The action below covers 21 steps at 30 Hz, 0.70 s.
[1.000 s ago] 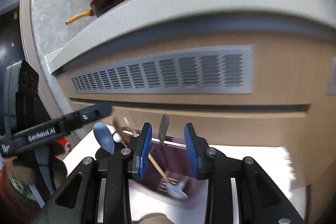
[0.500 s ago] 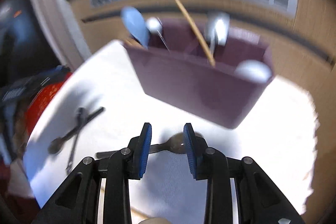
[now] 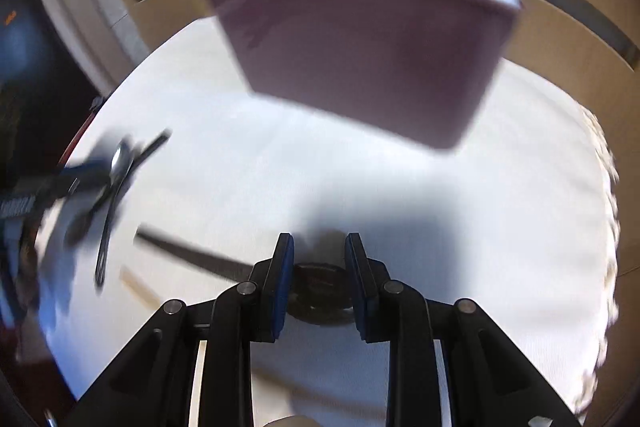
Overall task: Organize utensils
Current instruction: 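Move both open tools back over the dark spoons on the table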
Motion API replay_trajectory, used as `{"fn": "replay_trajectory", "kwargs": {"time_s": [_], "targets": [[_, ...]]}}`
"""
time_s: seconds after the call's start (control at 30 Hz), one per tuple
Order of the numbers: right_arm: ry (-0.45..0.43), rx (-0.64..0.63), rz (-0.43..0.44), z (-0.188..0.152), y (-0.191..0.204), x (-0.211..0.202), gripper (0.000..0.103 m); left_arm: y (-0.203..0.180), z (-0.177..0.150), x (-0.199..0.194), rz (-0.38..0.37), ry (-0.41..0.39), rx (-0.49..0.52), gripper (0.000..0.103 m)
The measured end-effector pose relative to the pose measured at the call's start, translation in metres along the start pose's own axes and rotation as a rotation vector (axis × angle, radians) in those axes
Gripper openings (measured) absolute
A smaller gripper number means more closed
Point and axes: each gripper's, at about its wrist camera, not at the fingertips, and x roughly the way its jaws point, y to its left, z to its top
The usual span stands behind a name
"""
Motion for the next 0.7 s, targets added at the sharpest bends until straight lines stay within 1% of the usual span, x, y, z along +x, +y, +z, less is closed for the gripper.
{"fn": "replay_trajectory", "kwargs": {"time_s": [0.1, 0.17, 0.23, 0.33, 0.4, 0.5, 0.6, 0.7], "targets": [[0.025, -0.018, 0.028, -0.027, 0.003, -0.015, 0.025, -0.018, 0.007, 0.010, -0.022, 0.009, 0.032, 0.048], [0.039, -0.026, 0.052, -0.040, 0.006, -0.024, 0.025, -0.031, 0.009, 0.016, -0.049, 0.019, 0.054, 0.048], [0.031, -0.060, 0.053, -0.051, 0.013, -0.034, 0.025, -0.042, 0.009, 0.017, -0.078, 0.026, 0.082, 0.048], [-0.001, -0.156, 0.047, -0.056, 0.030, -0.043, 0.025, -0.046, 0.010, 0.012, -0.069, 0.014, 0.101, 0.048], [-0.001, -0.210, 0.054, -0.057, 0.044, -0.043, 0.025, -0.040, 0.010, 0.004, -0.040, -0.011, 0.097, 0.048], [-0.005, -0.266, 0.058, -0.053, 0.063, -0.038, 0.025, -0.019, 0.010, -0.009, -0.001, -0.040, 0.057, 0.048], [-0.010, -0.281, 0.063, -0.038, 0.078, -0.027, 0.025, 0.006, 0.006, -0.020, 0.041, -0.055, 0.012, 0.048], [-0.012, -0.299, 0.071, -0.028, 0.090, -0.018, 0.025, 0.025, 0.003, -0.027, 0.063, -0.059, -0.023, 0.048]]}}
